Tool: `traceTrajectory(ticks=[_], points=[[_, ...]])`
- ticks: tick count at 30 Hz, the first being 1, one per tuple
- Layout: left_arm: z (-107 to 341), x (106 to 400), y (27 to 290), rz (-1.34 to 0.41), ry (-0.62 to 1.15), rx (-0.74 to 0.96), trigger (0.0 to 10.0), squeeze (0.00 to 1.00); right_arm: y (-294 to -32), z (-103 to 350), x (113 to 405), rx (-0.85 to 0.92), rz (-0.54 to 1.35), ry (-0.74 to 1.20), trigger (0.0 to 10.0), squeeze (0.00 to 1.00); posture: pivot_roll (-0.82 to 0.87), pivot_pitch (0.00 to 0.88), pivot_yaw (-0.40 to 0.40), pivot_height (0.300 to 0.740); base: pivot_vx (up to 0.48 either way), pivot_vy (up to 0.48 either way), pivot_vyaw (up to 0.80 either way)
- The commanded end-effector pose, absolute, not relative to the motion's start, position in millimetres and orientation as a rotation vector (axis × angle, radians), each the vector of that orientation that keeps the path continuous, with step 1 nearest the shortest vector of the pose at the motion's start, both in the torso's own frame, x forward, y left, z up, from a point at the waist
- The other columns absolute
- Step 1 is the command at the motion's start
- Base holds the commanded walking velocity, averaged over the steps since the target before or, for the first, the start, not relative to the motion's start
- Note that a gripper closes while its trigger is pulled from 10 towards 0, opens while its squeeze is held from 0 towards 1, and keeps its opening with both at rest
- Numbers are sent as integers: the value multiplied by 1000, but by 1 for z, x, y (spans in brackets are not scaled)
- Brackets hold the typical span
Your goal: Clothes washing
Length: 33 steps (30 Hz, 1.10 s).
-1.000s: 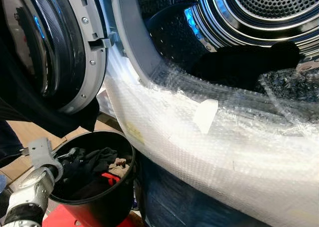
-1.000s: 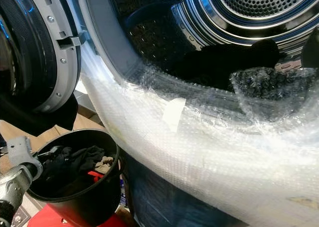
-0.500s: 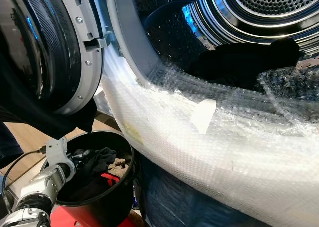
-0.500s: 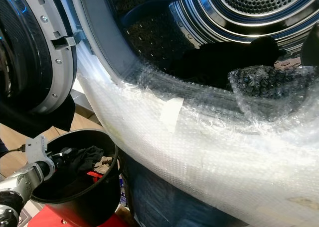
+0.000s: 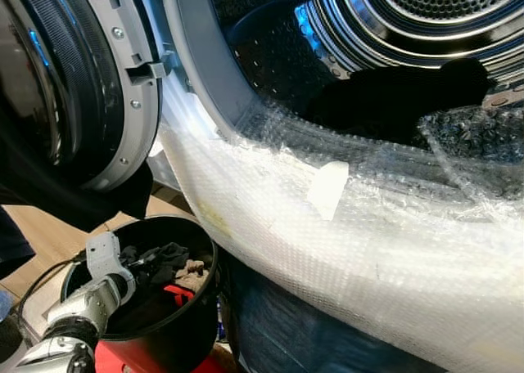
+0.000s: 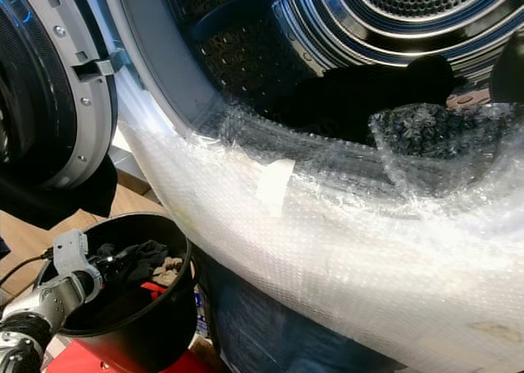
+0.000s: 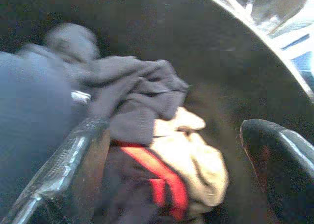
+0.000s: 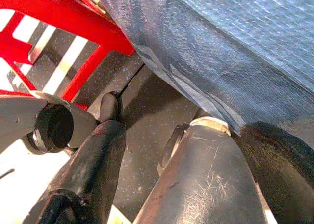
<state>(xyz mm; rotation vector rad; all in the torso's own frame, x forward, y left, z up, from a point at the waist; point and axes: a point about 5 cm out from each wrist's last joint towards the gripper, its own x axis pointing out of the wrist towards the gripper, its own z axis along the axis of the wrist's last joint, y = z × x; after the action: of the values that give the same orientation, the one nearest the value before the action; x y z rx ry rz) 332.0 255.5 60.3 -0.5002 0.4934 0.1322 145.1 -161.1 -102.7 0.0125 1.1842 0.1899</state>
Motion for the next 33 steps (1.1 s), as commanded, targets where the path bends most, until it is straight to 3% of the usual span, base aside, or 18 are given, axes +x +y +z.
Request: traceTrajectory(ticks=[1,8,9,10,11,33], points=[[60,332,255,134,503,-534,10000,0,-158,-109,126,24,193,1261,10000,0,-67,19,120,740,0,0,0],[62,336,249,121,503,-576,10000,0,-155,-108,130,21,194,1256,10000,0,-69,16,117,740,0,0,0],[62,336,249,125,497,-593,4980,0,-154,-108,130,21,195,1255,10000,0,-70,15,117,740,0,0,0],[63,337,249,128,493,-606,4980,0,-154,-108,131,20,195,1255,10000,0,-70,14,117,740,0,0,0],[63,336,251,145,493,-619,78,0,-154,-108,131,21,194,1254,10000,0,-70,14,117,740,0,0,0],[62,335,254,175,489,-641,0,0,-147,-108,133,25,202,1252,10000,0,-65,7,113,740,0,0,0]])
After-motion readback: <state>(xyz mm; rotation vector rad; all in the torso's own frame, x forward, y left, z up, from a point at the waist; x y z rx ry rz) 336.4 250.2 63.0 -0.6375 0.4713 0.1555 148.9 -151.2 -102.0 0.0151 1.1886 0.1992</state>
